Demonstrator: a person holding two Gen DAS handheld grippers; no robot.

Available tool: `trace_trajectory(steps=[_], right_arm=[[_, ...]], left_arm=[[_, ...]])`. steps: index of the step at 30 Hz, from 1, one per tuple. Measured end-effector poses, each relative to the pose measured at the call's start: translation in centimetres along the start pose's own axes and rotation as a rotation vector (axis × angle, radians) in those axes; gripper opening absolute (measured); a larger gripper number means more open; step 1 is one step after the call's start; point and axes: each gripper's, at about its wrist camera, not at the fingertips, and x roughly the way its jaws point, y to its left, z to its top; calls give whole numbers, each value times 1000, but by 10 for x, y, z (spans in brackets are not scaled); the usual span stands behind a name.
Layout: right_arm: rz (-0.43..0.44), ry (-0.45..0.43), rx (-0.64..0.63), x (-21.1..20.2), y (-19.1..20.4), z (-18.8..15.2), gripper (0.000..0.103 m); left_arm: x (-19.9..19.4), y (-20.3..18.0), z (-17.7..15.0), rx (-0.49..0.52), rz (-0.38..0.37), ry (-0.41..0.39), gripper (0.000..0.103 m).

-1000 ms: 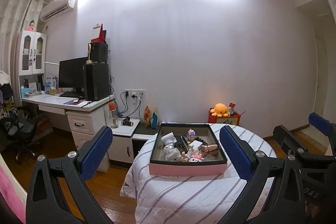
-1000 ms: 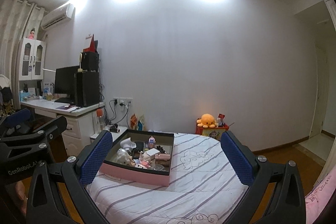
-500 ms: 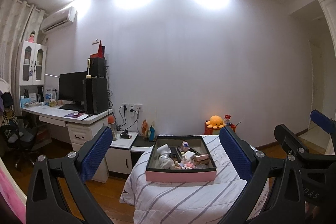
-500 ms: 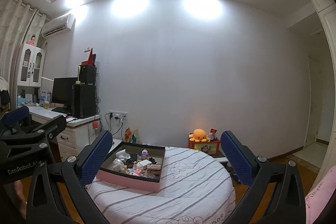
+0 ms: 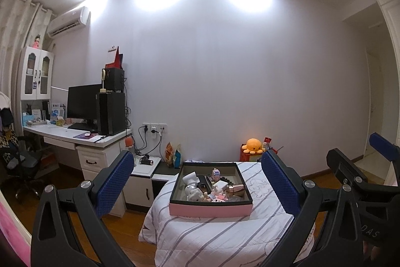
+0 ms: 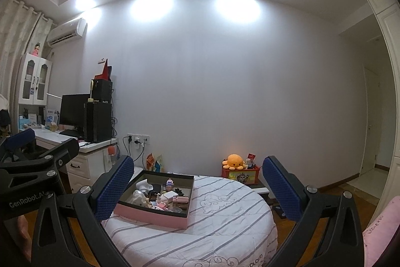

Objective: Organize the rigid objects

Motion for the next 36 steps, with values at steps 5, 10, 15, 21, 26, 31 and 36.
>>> trace_trajectory(steps=[5, 10, 15, 21, 26, 31, 36], right_arm=[[-9, -2, -4, -1, 1, 1, 103], [-15, 13, 1, 0, 0, 0, 103], [-29, 22, 1, 0, -1, 0, 103], [-42, 23, 0, -1, -1, -2, 103], [-39, 19, 3, -1, 2, -2, 103], [-33, 8, 16, 1, 5, -4, 103], [-26, 4, 27, 2, 7, -6, 103]], left_arm=[[0, -2, 1, 7, 3, -6, 103], [0, -4, 0, 16, 10, -10, 103], [1, -6, 0, 21, 7, -5, 103], [2, -7, -1, 22, 8, -1, 103], [1, -5, -2, 23, 14, -4, 103], [2, -1, -1, 28, 28, -6, 103], [2, 3, -2, 32, 44, -5, 103]])
